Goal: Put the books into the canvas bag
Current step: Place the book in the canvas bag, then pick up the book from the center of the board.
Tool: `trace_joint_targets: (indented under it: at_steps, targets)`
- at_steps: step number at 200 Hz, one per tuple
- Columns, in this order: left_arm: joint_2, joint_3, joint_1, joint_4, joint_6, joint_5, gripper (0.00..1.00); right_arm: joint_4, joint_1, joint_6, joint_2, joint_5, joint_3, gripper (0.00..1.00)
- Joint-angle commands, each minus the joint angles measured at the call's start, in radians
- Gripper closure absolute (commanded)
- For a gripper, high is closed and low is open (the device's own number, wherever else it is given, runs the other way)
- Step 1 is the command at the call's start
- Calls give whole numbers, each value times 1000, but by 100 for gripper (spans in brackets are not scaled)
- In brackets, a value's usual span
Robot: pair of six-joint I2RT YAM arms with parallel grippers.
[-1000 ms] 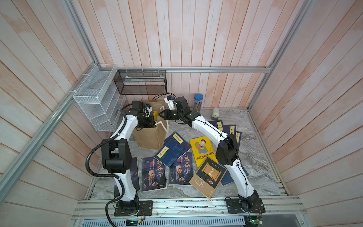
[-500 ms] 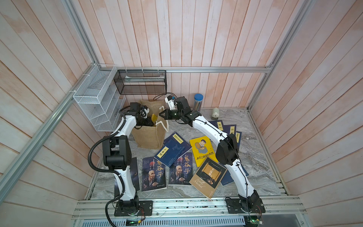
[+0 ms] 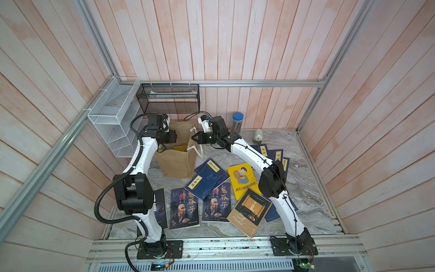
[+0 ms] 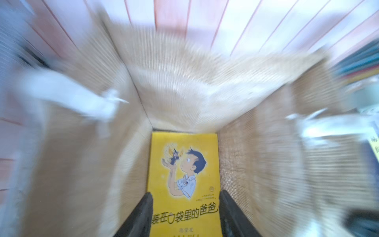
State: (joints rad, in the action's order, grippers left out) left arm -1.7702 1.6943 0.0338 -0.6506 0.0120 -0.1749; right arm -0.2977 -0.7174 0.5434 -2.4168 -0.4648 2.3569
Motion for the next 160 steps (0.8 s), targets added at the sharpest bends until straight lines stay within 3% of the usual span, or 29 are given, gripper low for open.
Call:
trace_joint_targets:
  at_steps: [1,60,93,118,160]
  targets:
    - [89,-15,7,83,8,10,45,-18,3,-25,-14,30,50,92]
    - [185,-56,5,94,41,-135,45,-120,-2,-74,41,97,96,80]
    - [264,-92,-54,78,45,-144,45,-196,4,-104,141,157,14,71]
    - [328,-139,-140,61,54,-132,45,-189,7,-111,285,212,-211,67]
    - [445,-313,-331,101,113,-74,45,14,31,-35,615,265,-781,62]
